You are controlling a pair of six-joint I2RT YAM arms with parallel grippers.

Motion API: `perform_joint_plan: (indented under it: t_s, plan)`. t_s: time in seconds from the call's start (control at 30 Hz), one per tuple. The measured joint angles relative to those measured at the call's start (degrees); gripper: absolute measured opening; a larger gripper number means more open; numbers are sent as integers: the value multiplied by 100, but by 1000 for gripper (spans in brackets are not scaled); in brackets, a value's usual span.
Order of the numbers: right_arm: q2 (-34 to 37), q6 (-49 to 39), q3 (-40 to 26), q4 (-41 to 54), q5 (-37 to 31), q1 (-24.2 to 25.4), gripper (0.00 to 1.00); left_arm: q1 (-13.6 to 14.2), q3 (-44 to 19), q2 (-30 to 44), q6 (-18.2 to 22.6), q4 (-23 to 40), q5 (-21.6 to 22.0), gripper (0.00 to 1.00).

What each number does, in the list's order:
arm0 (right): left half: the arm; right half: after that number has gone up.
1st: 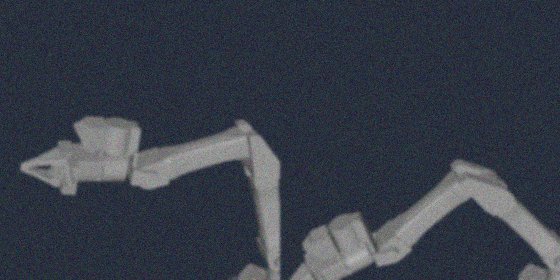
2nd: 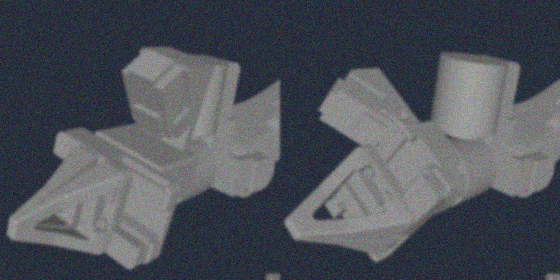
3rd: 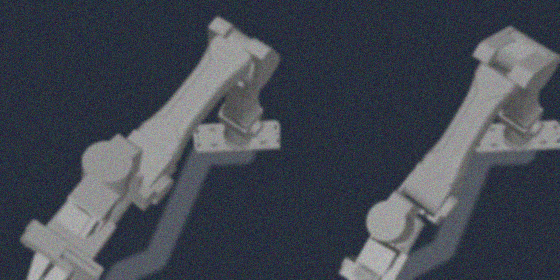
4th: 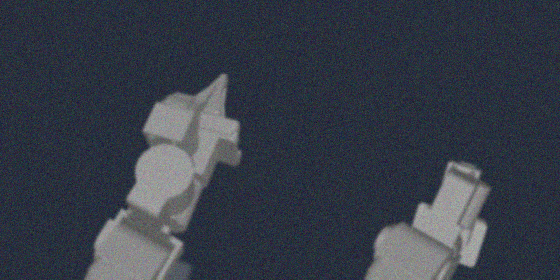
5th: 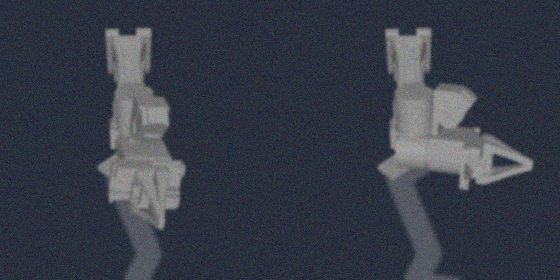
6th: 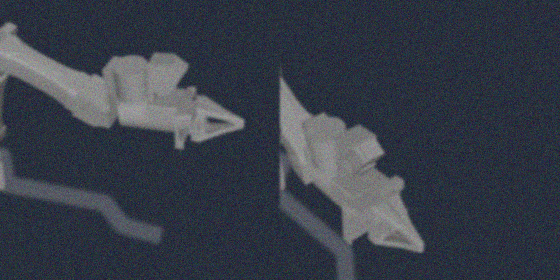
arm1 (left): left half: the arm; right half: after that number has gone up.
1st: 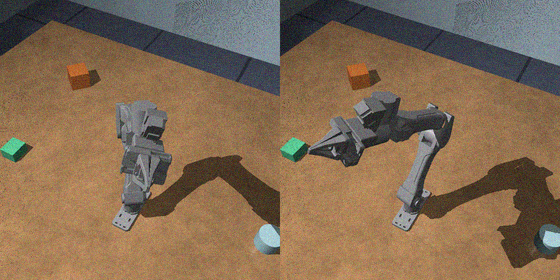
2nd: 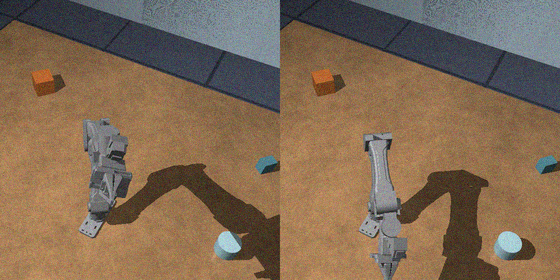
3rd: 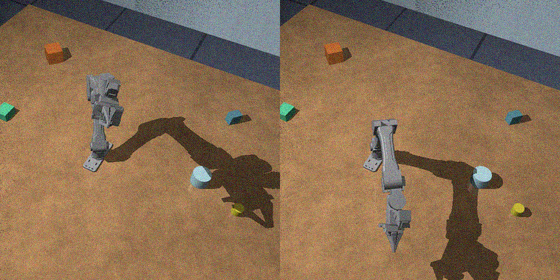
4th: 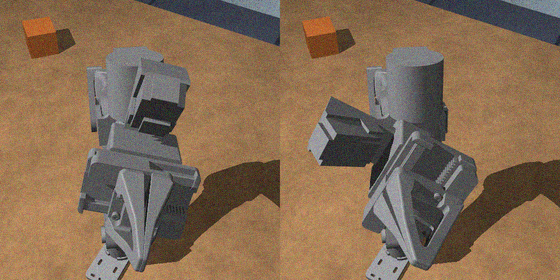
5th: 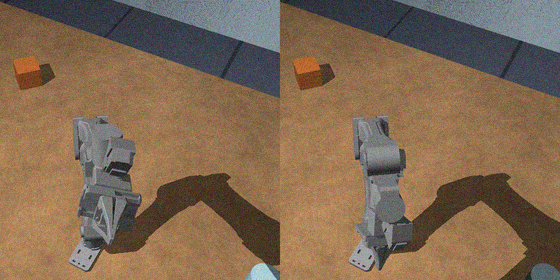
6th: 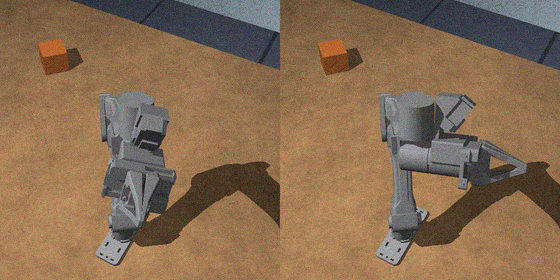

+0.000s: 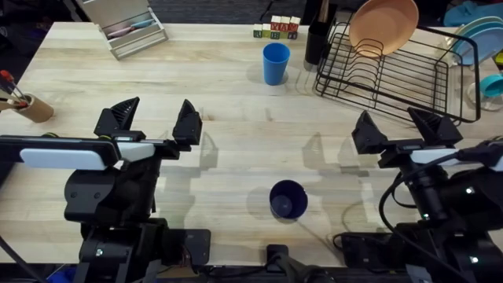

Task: Pick up the cup on the table and put them onto the rack.

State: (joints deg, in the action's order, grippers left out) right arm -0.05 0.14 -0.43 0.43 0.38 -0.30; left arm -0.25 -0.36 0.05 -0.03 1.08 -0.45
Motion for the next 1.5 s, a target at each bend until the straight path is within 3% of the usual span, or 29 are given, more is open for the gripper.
perform_joint_plan:
  t_s: [0.67, 0.8, 1.07, 1.13, 1.3, 1.5]
  plan:
    - [0, -109, -12, 41, 7, 0, 995, 0, -3, 0, 0, 10, -86, 994]
    - [4, -156, -283, 605, 94, 0, 995, 0, -183, 0, -46, 529, -204, 994]
    - [538, -232, -1601, 1803, 162, 0, 996, 0, -1708, 309, -90, 1852, -229, 994]
    - [1787, -236, -2923, 1935, 205, 0, 996, 0, -2962, 1363, -91, 1988, -164, 994]
    - [2939, -236, -3968, 2035, 216, 0, 996, 0, -3956, 2426, -91, 2478, -171, 993]
    - [4146, -238, -5250, 2691, 274, 0, 996, 2, -5356, 3727, -92, 3819, -188, 993]
